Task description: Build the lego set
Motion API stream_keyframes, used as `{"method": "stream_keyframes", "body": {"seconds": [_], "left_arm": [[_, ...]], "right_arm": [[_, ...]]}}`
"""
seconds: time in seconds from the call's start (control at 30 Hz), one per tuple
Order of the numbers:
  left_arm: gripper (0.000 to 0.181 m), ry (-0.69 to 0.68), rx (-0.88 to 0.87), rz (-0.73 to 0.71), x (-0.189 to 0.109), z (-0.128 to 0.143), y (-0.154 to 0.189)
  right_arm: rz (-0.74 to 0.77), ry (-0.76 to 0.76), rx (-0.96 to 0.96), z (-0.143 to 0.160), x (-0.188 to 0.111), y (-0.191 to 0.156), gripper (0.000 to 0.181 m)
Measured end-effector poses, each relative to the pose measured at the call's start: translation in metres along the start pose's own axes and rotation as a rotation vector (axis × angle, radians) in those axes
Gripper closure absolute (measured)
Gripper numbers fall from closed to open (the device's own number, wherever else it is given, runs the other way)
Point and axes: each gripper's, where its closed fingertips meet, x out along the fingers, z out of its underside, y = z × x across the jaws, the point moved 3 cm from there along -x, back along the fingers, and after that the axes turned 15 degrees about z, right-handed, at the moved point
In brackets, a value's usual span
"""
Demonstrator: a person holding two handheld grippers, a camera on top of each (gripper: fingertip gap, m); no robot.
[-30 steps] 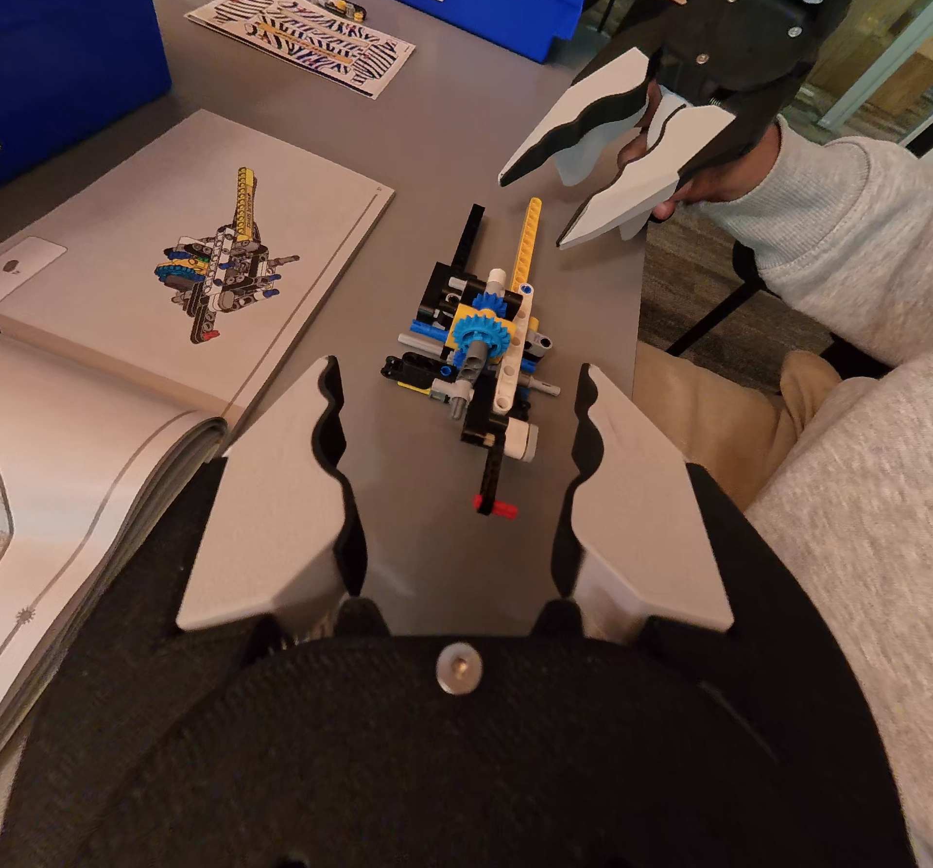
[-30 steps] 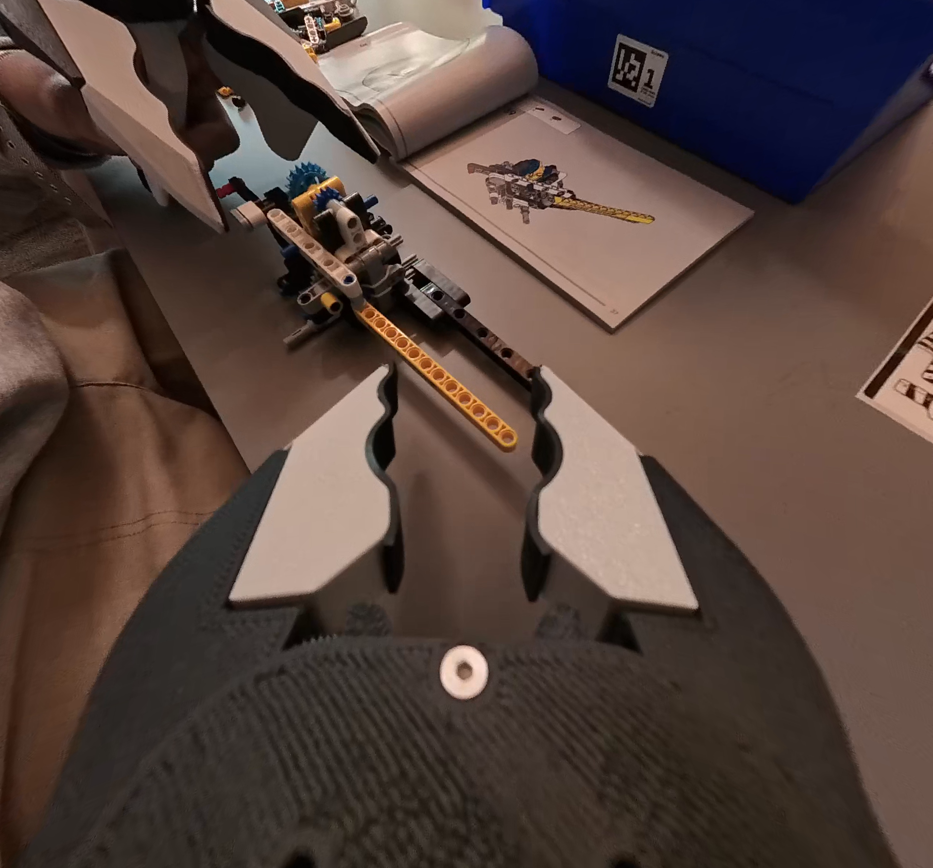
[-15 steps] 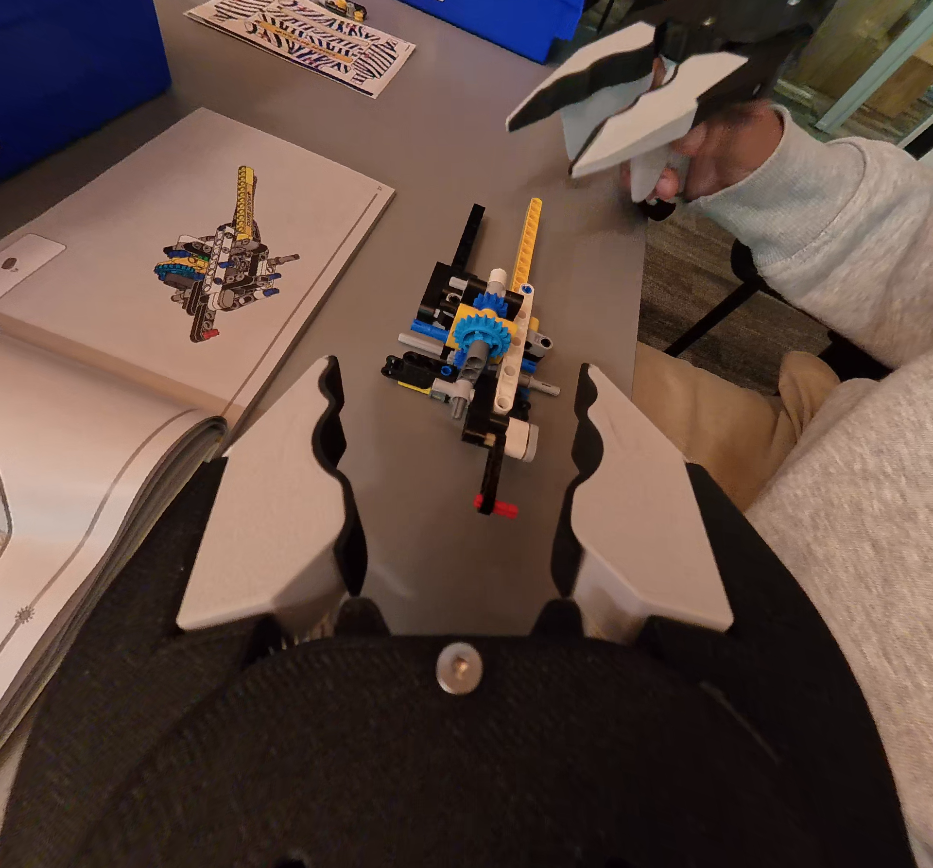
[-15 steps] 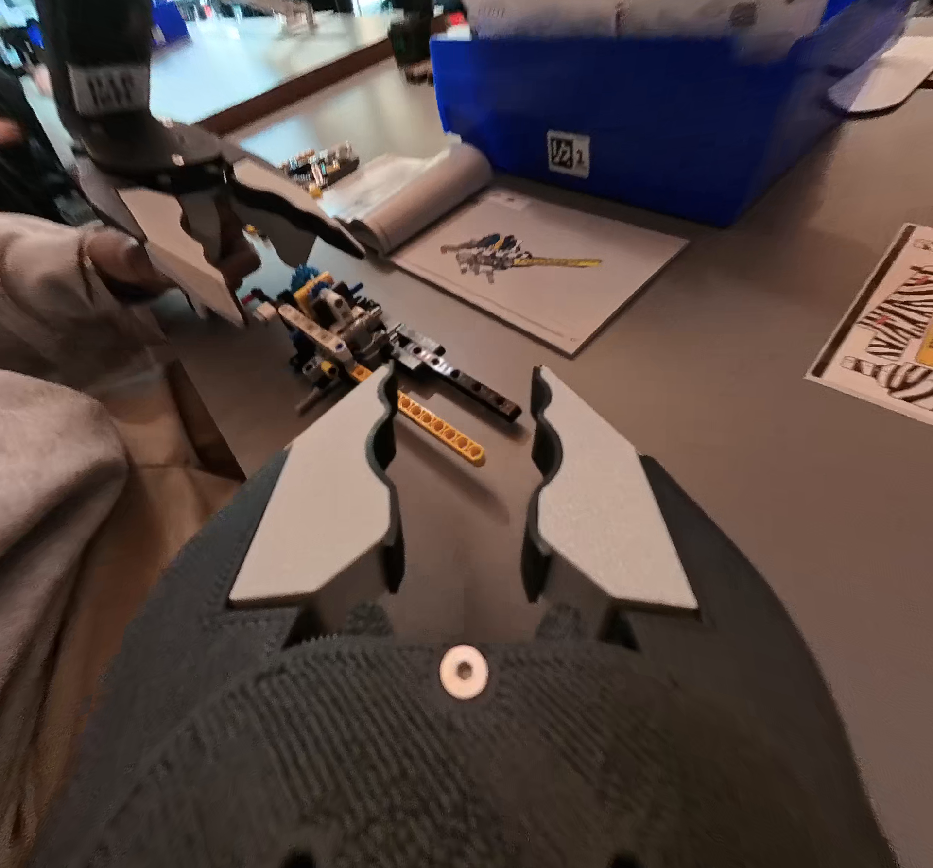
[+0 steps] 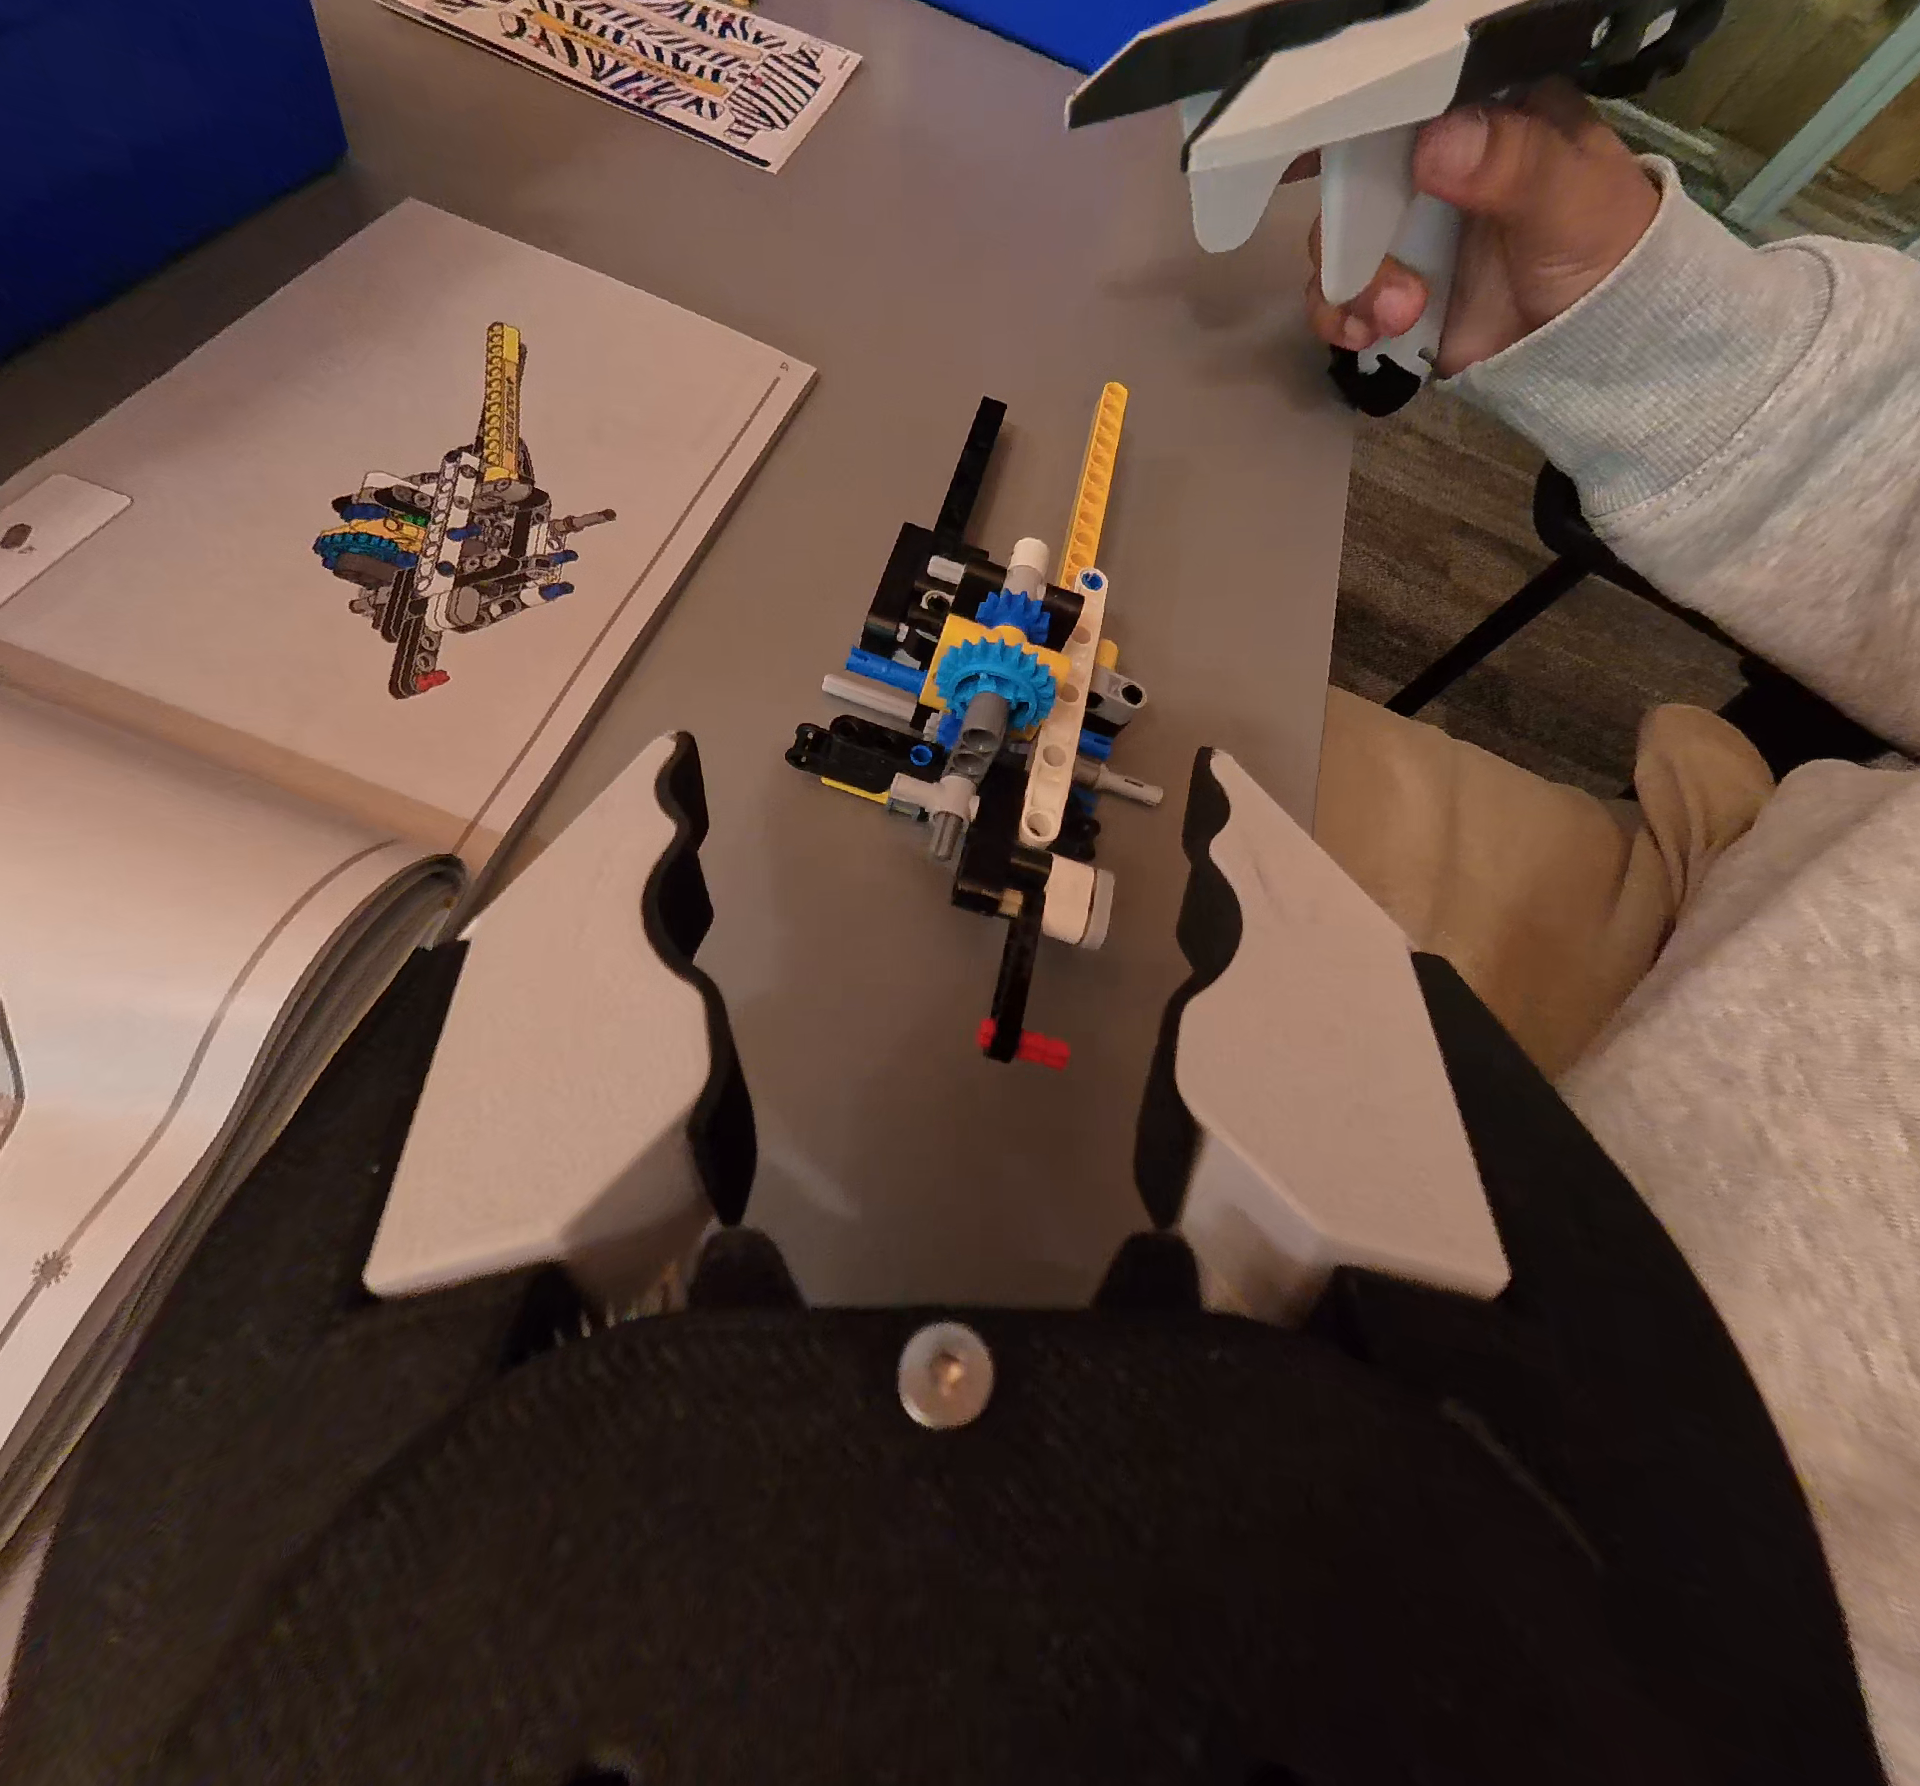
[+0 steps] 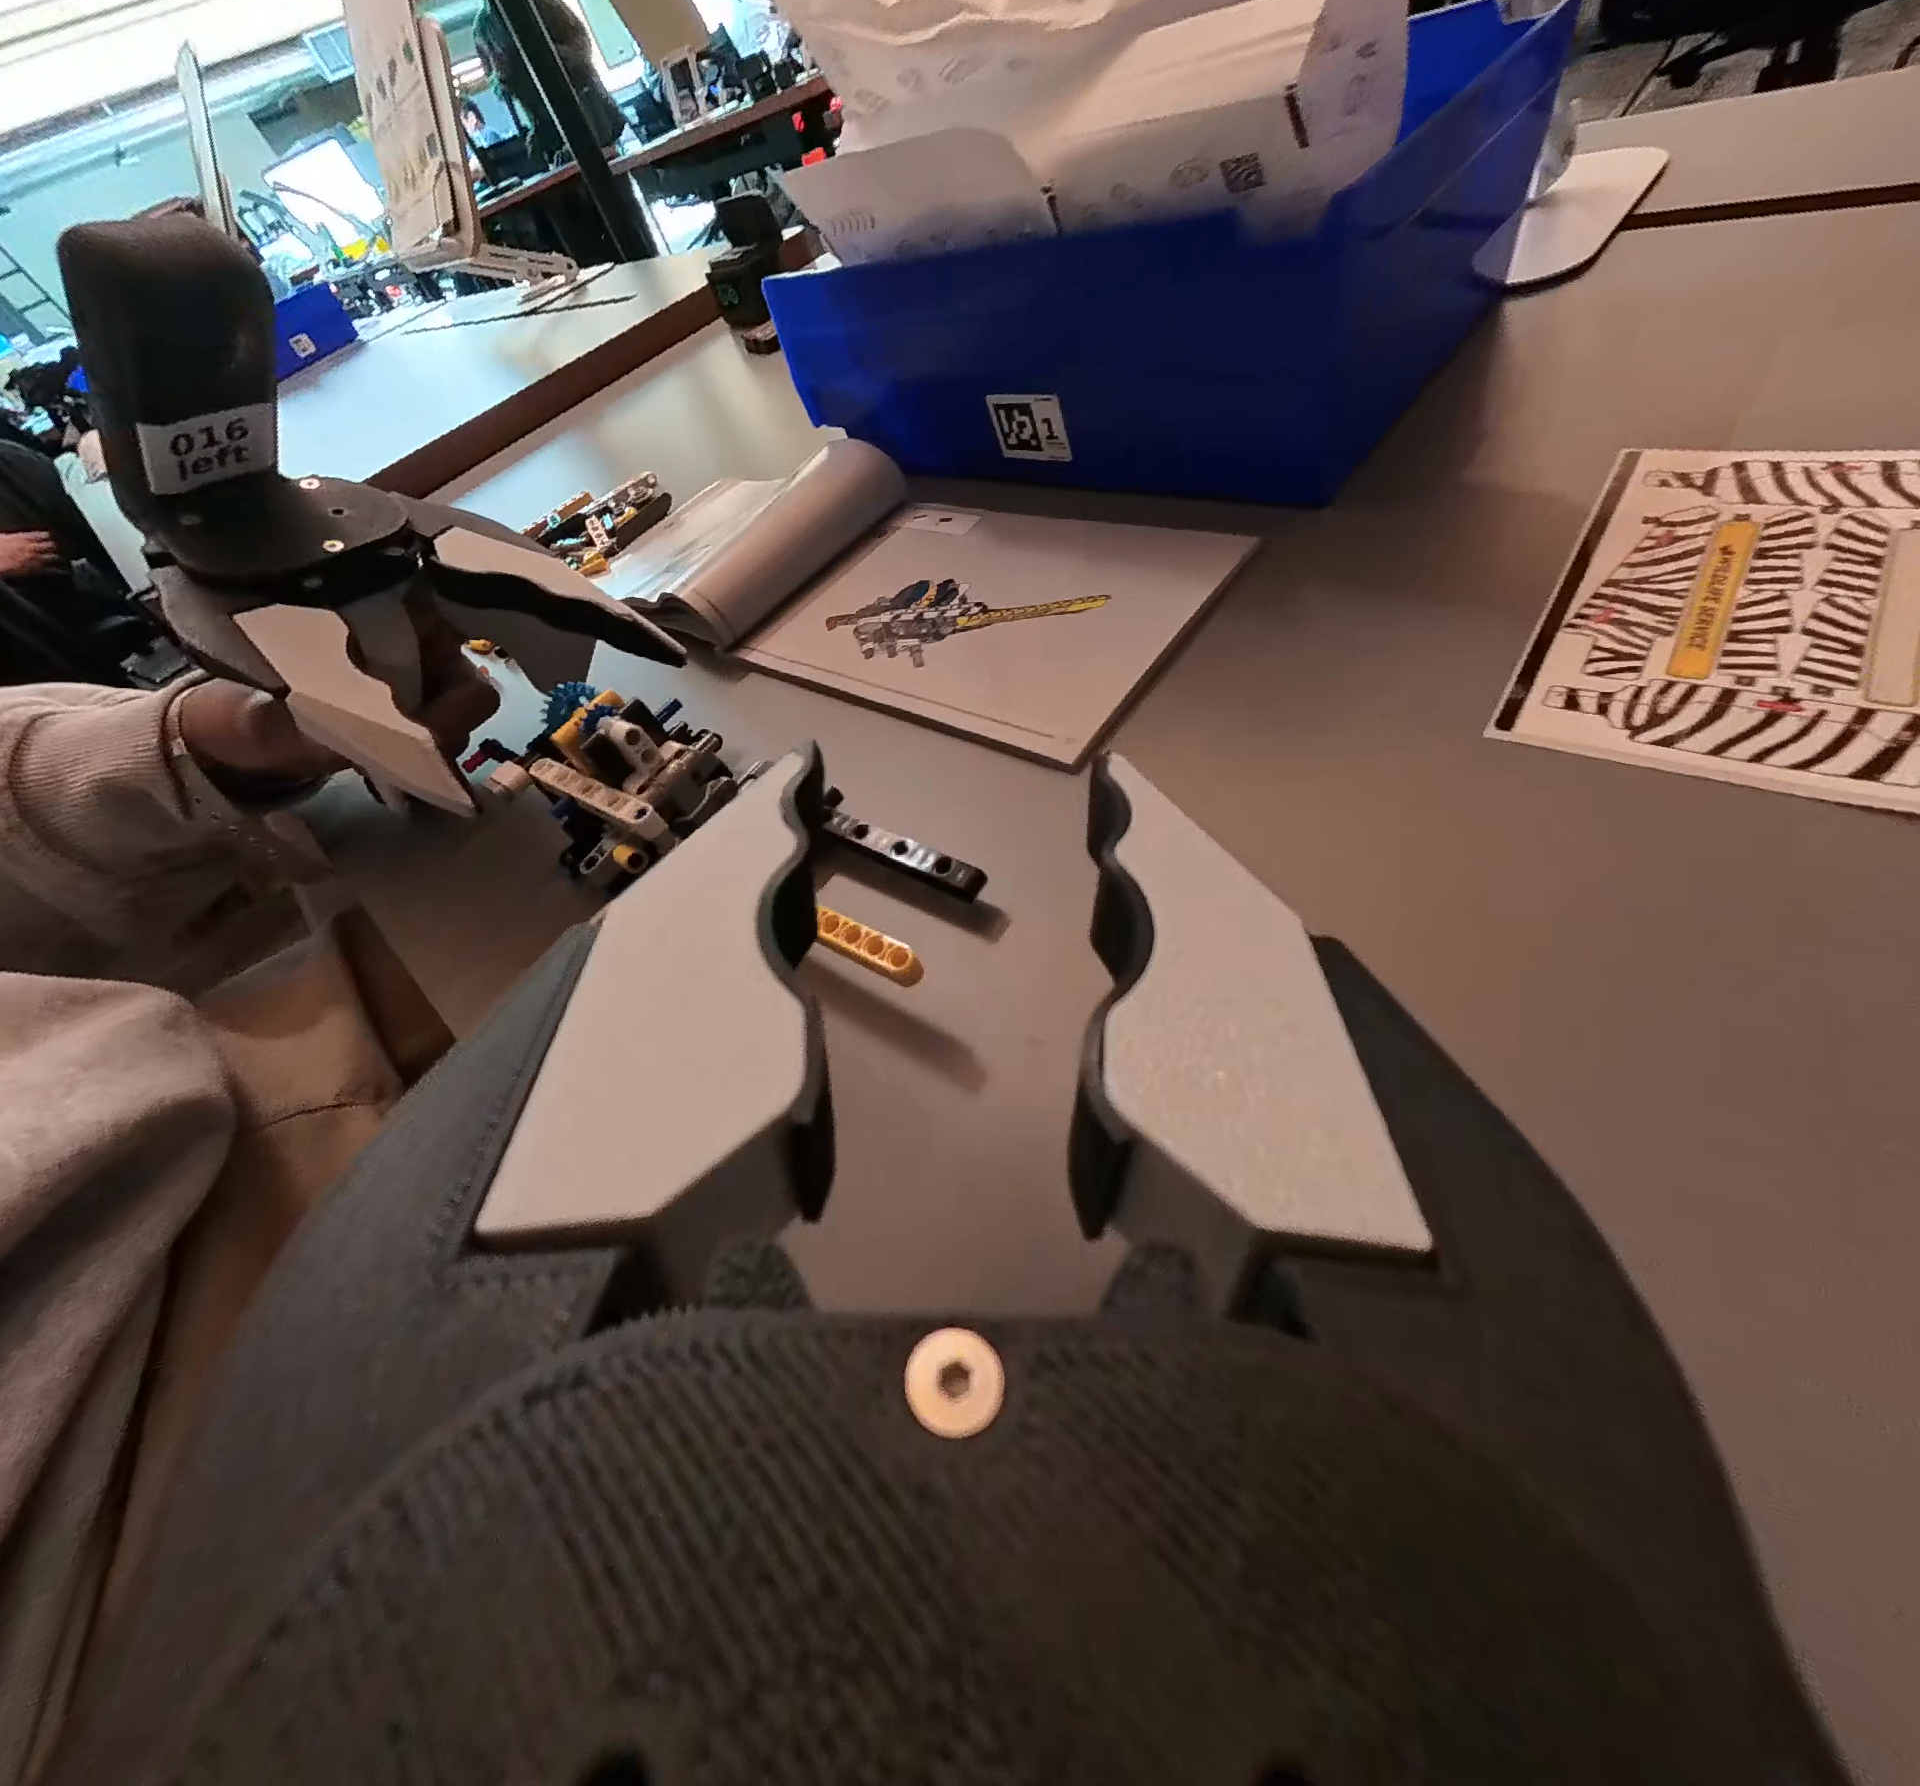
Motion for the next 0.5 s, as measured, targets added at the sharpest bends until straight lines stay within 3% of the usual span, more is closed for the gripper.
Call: {"method": "stream_keyframes", "body": {"seconds": [0.5], "left_arm": [[0.089,0.02,0.004,-0.027,-0.0025,-0.0015,-0.0019]], "right_arm": [[0.024,0.011,0.001,-0.0018,-0.0003,0.0001,0.131]]}}
